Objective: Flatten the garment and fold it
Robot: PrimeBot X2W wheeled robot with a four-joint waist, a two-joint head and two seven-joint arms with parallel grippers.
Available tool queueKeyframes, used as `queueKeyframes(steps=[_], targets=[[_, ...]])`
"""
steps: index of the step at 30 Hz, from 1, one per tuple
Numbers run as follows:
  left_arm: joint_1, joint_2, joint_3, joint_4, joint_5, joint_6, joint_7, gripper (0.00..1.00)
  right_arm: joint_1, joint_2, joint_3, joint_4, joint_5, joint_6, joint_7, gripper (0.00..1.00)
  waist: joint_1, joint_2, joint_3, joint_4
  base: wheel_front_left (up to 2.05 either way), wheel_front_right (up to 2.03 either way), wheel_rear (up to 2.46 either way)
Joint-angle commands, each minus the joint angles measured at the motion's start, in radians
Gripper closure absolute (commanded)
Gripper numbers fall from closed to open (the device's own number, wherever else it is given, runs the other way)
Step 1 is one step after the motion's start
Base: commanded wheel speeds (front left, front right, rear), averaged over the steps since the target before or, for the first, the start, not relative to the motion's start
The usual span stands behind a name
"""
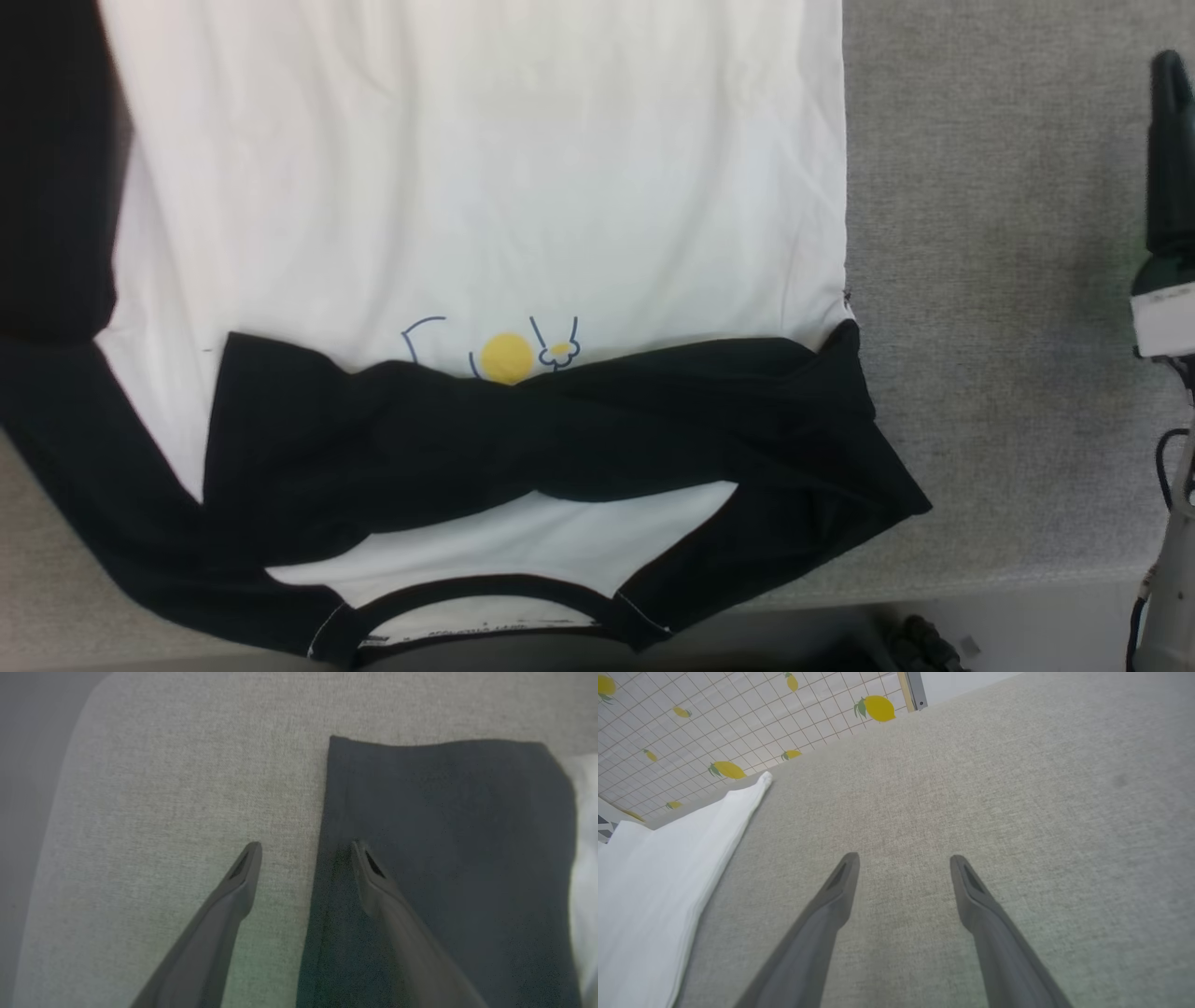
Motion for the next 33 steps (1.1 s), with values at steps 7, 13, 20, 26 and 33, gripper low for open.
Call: queueKeyframes(steps=[7,13,20,26,33], targets=[[0.012,-0.033,0.013,0.061,-0.075,0.008,0.138,0.0,0.021,0.0,-0.028,-0.035,0.007,-0.001,0.006,0.0,-0.0003,-0.0001,0.047,-0.007,0.0,0.0,0.0],[0.022,-0.087,0.066,0.044,-0.182,0.022,0.211,1.0,0.015,0.0,-0.041,-0.043,0.006,-0.001,0.011,0.0,-0.0003,-0.0001,0.054,0.007,0.0,0.0,0.0],[0.025,-0.083,0.095,-0.019,-0.188,0.001,0.056,1.0,0.018,0.0,-0.036,-0.028,0.007,-0.001,0.006,0.0,-0.0003,-0.0001,0.042,0.016,0.0,0.0,0.0],[0.007,-0.107,0.184,-0.002,-0.222,0.037,-0.126,1.0,0.017,0.0,-0.014,0.013,0.002,-0.001,-0.004,0.0,-0.0003,-0.0001,-0.027,0.033,0.0,0.0,0.0],[0.09,-0.095,0.262,0.016,-0.245,0.073,-0.218,1.0,0.033,0.0,-0.007,0.067,-0.015,-0.001,-0.009,0.0,-0.0003,-0.0001,-0.171,0.076,0.0,0.0,0.0]])
